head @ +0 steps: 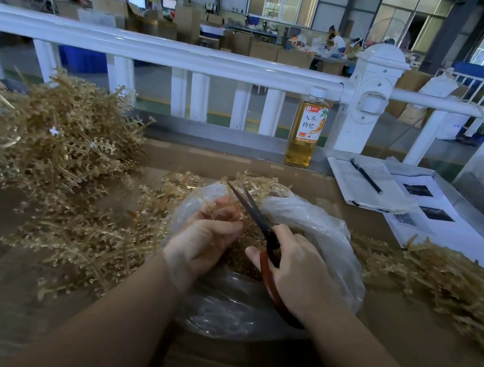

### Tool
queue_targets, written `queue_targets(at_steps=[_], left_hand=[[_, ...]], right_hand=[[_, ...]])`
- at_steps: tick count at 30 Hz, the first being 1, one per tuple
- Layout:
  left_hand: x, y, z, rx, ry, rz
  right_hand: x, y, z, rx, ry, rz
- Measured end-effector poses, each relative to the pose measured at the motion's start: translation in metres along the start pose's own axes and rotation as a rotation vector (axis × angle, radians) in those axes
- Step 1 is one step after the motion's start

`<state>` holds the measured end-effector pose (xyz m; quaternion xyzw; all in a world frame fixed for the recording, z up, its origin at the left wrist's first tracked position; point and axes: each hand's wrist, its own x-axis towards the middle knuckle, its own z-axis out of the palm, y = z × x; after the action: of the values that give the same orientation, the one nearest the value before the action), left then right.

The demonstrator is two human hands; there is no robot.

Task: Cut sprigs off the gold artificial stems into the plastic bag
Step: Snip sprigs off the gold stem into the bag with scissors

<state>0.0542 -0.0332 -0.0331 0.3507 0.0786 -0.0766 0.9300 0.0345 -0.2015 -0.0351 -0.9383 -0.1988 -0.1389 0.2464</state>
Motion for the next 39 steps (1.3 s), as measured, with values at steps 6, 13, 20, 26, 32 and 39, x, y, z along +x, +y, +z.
queue_targets(at_steps=[6, 13, 20, 26, 32, 39], left_hand=[[0.0030, -0.0028, 0.0022, -0.053, 0.047, 0.051], [0.0073, -0.0049, 0.0021, -0.117, 0.135, 0.085], [0.0085, -0.0050, 0.0016, -0.148, 0.162, 0.080], [0.0077, -0.0052, 0.0017, -0.159, 0.176, 0.073], [0.0039, -0.0026, 0.0026, -0.143, 0.151, 0.065], [0.0000, -0.0013, 0.0050, -0.120, 0.155, 0.033]], right_hand=[[0.0018, 0.0026, 0.0027, 0.008, -0.027, -0.012], [0.0001, 0.0039, 0.0034, -0.010, -0.020, -0.019], [0.0009, 0.0053, 0.0014, -0.008, -0.054, -0.022], [0.0023, 0.0041, 0.0034, -0.029, -0.064, -0.021], [0.0005, 0.0046, 0.0052, -0.062, -0.083, -0.033], [0.0021, 0.0034, 0.0049, -0.046, -0.066, -0.034]])
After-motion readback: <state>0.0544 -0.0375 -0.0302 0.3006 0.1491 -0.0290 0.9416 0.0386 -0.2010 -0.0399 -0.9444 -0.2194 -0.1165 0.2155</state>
